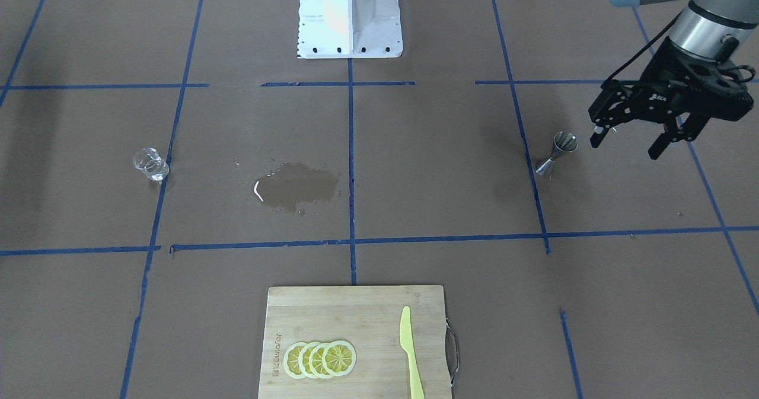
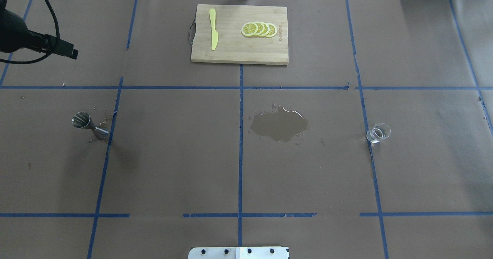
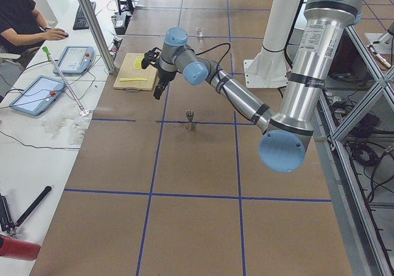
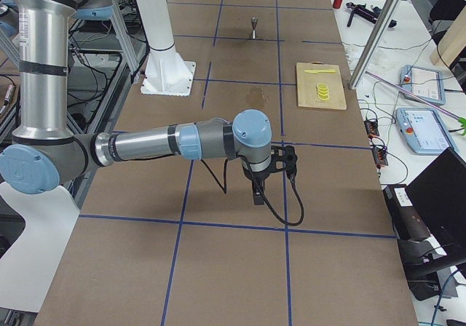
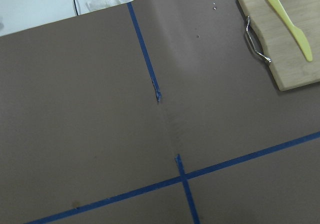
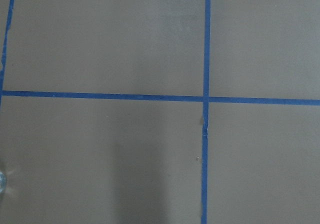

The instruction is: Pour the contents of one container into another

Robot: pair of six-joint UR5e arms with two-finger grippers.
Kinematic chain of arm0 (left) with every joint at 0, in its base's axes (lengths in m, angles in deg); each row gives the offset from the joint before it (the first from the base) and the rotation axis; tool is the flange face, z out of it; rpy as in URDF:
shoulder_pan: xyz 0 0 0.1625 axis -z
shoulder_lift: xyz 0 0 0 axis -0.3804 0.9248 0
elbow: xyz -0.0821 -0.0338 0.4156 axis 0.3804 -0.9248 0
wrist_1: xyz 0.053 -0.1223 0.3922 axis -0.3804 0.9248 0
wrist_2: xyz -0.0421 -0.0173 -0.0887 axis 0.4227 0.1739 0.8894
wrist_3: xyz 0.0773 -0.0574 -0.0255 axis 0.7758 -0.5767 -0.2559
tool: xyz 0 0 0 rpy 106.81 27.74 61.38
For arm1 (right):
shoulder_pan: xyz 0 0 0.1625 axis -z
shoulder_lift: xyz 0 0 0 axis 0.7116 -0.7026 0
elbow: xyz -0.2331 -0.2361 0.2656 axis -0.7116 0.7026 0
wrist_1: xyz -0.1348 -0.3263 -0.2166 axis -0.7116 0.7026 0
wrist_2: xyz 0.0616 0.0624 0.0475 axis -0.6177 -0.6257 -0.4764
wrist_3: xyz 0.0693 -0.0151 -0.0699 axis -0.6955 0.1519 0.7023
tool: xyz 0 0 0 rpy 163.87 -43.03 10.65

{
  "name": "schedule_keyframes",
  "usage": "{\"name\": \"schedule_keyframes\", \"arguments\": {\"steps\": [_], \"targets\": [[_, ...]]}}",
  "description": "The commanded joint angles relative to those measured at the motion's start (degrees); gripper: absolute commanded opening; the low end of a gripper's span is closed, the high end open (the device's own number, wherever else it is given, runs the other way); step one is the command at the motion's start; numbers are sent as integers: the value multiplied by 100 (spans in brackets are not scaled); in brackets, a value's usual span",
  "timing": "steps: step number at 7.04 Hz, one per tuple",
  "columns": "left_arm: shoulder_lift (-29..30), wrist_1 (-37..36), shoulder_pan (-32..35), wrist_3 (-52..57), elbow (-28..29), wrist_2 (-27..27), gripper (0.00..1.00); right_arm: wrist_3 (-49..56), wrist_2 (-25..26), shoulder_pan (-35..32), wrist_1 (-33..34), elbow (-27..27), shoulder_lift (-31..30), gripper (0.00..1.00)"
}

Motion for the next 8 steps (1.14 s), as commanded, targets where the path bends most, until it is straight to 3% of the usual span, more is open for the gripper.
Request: {"name": "schedule_keyframes", "arguments": {"steps": [1,3,5,8], "targets": [[-1050,25,-578,-819,-1322,-339,100,-881,1,517,-1,-382,-13,100],[-1336,17,-2897,-3401,-1601,-2675,100,-1933,263,1062,-19,-802,-5,100],[-1799,17,-3880,-4185,-1741,-3694,100,-2070,571,1458,-71,-946,4,100],[-2547,-227,-5235,-6064,-1742,-5566,100,-2070,616,1662,-230,-946,13,100]]}}
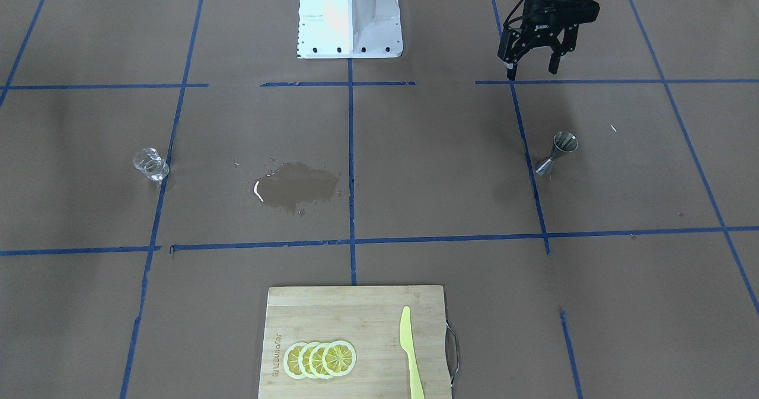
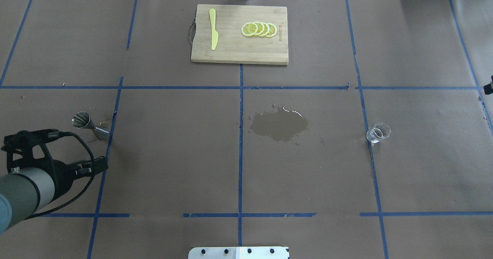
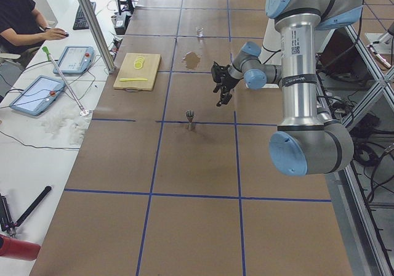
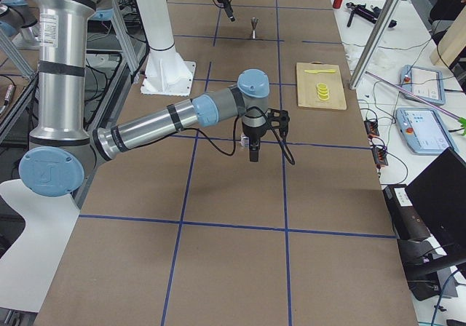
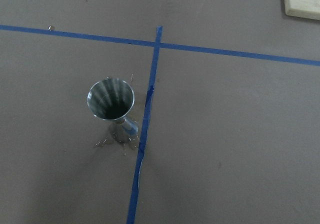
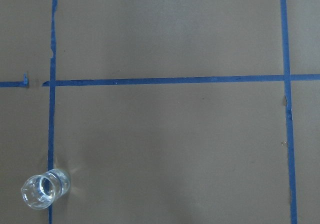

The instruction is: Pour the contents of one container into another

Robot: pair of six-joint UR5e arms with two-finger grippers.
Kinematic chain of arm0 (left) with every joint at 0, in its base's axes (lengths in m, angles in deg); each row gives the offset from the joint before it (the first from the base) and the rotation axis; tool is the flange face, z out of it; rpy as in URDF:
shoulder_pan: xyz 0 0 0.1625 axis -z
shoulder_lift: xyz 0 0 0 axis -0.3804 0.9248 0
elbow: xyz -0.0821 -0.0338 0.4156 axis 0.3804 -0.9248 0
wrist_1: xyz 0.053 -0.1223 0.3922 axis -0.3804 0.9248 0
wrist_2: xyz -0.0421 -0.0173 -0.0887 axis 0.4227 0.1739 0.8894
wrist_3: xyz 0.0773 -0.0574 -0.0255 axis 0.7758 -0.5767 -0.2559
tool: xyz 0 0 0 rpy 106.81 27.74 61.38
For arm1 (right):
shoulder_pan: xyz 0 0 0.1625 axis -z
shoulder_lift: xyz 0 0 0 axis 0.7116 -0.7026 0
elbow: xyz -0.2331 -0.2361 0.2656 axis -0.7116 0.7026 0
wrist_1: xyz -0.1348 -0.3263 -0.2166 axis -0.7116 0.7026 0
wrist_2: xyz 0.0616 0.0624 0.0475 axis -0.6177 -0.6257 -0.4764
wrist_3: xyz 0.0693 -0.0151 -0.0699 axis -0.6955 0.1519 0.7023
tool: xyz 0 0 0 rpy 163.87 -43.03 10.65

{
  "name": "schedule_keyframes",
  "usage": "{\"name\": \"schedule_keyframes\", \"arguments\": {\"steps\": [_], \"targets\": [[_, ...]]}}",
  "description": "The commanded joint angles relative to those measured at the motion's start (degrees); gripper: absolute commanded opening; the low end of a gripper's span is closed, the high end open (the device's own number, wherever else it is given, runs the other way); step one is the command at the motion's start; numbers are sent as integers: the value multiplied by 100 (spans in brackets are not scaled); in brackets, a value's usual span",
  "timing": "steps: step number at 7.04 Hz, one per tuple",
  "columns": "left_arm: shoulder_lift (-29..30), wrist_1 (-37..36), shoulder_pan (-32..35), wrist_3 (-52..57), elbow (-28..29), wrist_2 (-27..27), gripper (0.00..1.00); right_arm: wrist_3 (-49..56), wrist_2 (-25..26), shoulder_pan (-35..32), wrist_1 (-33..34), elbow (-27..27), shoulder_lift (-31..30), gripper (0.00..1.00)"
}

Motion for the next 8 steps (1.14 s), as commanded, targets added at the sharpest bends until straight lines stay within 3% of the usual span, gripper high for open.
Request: {"name": "schedule_keyframes", "arguments": {"steps": [1,3,5,8], "targets": [[-274,-335,-509,-1100,136,-1049,100,2,0,78,-28,-91,-5,100],[-126,-336,-614,-2006,916,-2050,100,-7,-18,78,-37,-197,3,100],[635,-345,-606,-2115,1435,-2544,100,-7,-9,78,-29,-223,12,100],[966,-389,-527,-2142,2201,-3108,99,-16,-79,70,-28,-232,12,100]]}}
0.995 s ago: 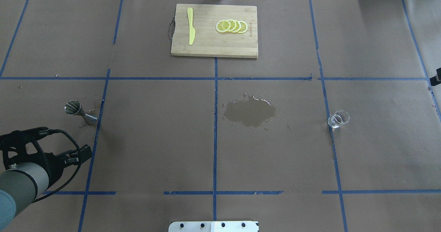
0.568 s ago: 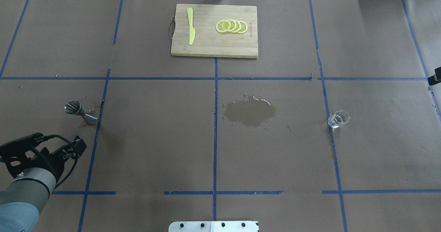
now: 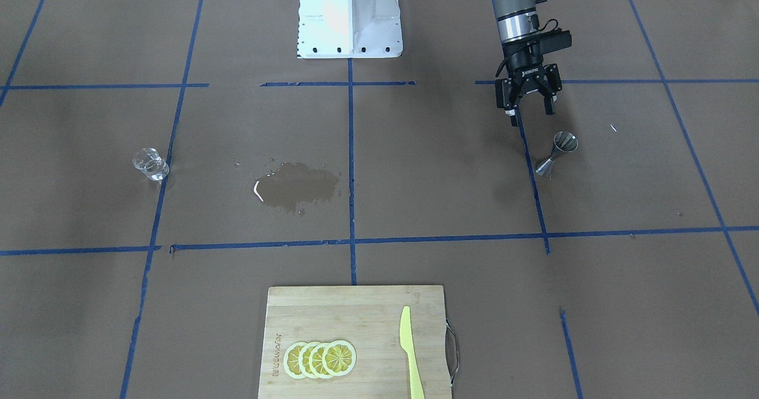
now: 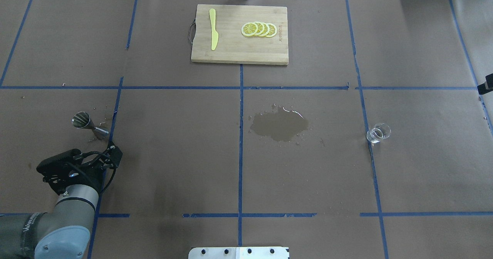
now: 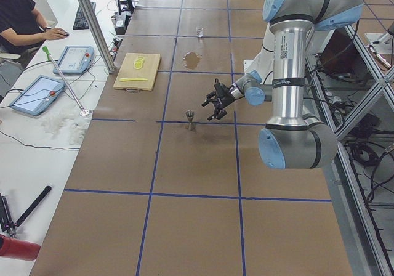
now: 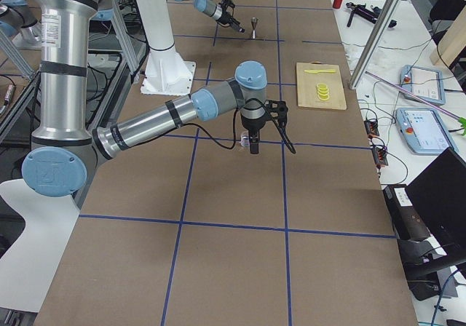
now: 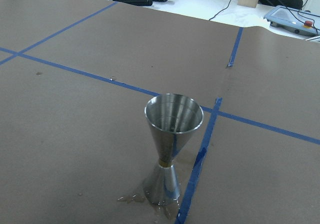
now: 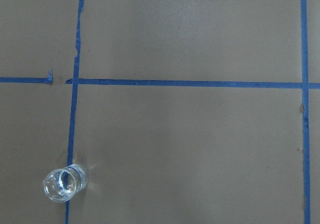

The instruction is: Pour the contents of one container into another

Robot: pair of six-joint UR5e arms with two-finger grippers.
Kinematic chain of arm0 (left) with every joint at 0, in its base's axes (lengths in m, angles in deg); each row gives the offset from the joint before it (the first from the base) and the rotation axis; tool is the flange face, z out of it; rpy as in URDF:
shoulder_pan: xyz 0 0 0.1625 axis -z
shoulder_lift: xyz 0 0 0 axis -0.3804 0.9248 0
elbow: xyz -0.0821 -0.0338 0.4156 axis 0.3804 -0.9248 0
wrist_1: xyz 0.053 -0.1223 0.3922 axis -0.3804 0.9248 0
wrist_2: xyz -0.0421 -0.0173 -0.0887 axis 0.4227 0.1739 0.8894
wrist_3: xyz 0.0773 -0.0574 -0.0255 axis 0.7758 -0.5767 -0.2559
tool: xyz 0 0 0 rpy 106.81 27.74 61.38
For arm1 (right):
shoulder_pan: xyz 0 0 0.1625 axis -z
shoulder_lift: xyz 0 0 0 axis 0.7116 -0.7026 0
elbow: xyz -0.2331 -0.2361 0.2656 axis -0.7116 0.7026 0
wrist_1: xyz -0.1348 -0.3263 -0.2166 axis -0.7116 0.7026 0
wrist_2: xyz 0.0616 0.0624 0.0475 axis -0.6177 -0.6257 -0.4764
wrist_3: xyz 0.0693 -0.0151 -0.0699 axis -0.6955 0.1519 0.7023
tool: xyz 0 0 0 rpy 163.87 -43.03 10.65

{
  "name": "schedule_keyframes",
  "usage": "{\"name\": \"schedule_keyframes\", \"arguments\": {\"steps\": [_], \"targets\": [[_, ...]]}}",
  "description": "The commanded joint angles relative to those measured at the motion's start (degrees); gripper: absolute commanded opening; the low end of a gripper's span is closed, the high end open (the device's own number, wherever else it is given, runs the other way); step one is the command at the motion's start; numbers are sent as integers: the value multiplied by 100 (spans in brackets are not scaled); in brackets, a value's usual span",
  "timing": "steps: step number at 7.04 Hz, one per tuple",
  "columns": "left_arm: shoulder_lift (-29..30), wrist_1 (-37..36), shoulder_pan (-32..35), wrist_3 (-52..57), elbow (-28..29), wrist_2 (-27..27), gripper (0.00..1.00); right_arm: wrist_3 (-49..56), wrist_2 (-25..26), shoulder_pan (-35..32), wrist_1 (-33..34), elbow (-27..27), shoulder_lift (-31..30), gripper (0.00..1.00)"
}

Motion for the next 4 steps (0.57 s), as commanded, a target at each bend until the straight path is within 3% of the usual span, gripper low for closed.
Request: {"name": "schedule_keyframes", "arguments": {"steps": [1,4], "targets": [[79,-47,115,-5,397,-476,98,-1,-95,-7,9,-73,-11,100],[132,-179,387,39,915,-768,94,-185,-95,-7,9,-180,-11,100]]}}
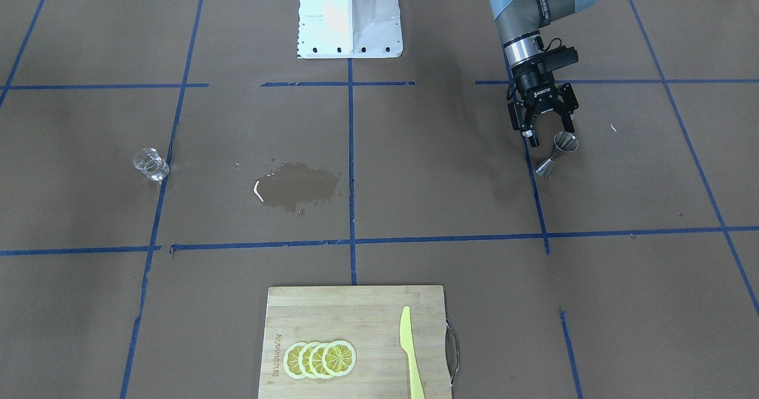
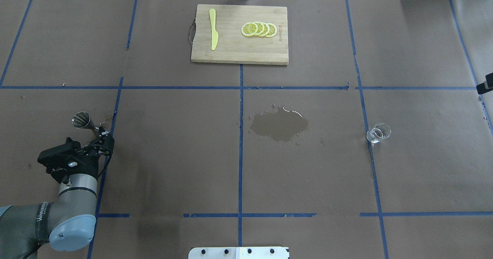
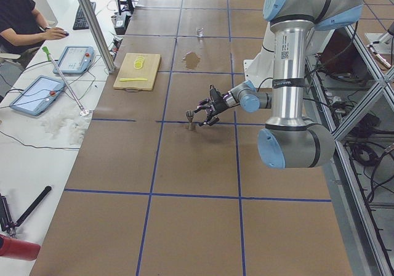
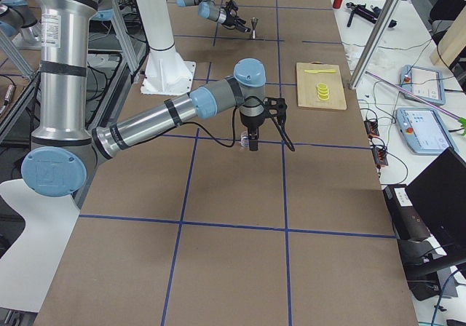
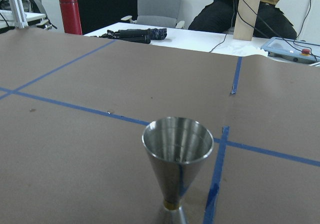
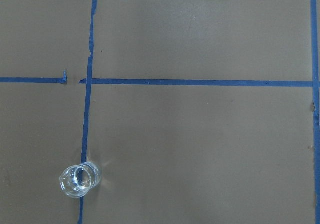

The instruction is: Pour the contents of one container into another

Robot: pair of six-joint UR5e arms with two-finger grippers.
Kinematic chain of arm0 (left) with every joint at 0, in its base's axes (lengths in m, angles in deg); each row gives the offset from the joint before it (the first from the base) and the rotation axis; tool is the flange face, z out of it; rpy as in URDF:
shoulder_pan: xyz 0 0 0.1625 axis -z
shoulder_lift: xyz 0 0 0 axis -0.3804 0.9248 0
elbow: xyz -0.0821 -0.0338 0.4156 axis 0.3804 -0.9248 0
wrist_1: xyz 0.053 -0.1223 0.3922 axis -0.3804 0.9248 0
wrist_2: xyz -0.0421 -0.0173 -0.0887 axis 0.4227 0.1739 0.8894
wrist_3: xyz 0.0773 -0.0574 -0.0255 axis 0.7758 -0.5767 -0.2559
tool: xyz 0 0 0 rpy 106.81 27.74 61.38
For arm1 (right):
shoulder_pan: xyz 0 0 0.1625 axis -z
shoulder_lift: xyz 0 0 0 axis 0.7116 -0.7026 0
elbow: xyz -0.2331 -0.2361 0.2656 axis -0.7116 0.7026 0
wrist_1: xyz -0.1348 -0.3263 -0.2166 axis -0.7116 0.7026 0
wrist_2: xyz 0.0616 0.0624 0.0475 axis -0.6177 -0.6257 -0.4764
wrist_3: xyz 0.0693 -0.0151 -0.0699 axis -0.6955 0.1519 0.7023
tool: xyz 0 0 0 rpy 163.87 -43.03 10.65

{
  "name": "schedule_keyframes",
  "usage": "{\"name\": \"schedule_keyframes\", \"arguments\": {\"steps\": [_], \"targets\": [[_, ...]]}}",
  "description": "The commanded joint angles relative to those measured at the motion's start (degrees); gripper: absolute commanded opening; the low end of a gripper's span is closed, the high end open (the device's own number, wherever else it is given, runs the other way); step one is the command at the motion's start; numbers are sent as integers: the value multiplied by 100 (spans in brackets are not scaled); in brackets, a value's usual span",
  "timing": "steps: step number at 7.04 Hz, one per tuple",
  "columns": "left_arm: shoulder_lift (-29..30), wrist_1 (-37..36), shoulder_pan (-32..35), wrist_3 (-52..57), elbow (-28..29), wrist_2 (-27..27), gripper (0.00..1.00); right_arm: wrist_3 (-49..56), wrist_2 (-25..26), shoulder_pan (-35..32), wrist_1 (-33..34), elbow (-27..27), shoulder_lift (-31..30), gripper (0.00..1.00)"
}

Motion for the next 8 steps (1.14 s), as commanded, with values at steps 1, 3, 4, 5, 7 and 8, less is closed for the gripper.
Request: {"name": "schedule_keyframes", "arguments": {"steps": [1,3,4,5,7,8], "targets": [[180,-32,107,15,367,-60,93,-374,84,35,-8,-82,-9,100],[330,-32,134,15,518,-130,91,-1127,766,462,-8,-632,-123,100],[383,-32,125,15,570,-148,89,-1542,1171,779,-87,-819,-150,100],[418,-102,134,15,579,-244,85,-1877,1288,921,-427,-821,-263,100],[453,-111,195,24,597,-315,77,-2493,1692,1377,-1357,-829,-771,100],[454,-111,230,24,632,-376,74,-2748,1702,1519,-1414,-934,-783,100]]}}
